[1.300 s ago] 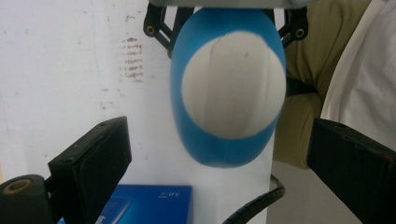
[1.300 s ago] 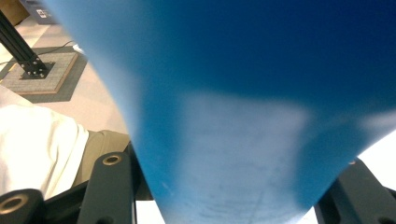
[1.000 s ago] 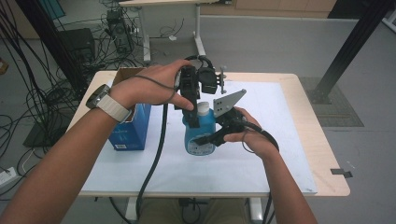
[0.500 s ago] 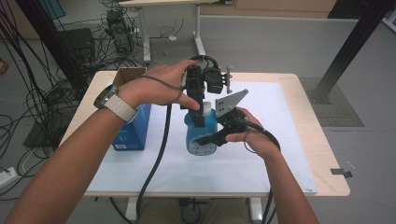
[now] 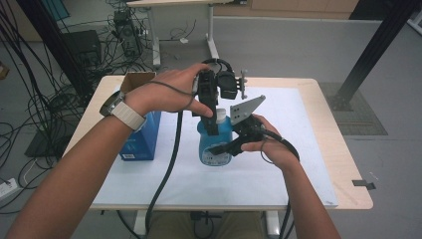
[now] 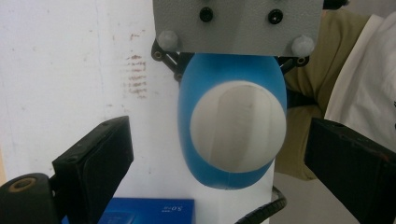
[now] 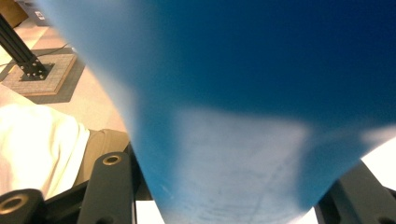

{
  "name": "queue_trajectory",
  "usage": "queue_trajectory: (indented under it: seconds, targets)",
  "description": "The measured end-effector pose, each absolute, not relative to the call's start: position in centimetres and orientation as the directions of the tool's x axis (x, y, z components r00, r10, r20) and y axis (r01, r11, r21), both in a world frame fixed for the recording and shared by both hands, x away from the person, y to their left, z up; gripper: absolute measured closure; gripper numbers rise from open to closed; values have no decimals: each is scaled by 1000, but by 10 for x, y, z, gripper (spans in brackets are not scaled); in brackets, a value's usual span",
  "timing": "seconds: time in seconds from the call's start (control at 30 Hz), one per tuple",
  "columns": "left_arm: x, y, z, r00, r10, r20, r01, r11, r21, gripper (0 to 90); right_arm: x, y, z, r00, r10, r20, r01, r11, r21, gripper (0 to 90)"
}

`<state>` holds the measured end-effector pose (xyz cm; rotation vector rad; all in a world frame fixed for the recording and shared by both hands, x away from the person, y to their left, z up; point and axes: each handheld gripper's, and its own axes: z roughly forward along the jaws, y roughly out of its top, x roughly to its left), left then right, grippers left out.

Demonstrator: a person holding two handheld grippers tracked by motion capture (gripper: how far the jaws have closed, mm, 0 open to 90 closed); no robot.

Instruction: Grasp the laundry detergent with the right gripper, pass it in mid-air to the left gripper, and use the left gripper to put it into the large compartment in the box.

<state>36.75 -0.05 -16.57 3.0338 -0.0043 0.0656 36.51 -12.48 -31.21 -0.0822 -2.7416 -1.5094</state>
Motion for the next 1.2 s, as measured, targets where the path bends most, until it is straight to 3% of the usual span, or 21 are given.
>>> queue_trajectory:
  seconds: [1.2]
  targets:
    - [368,1,-165,999,2,51,-4,-993,119,86,365,-129,-309,-998,46,39,57,532,845,436]
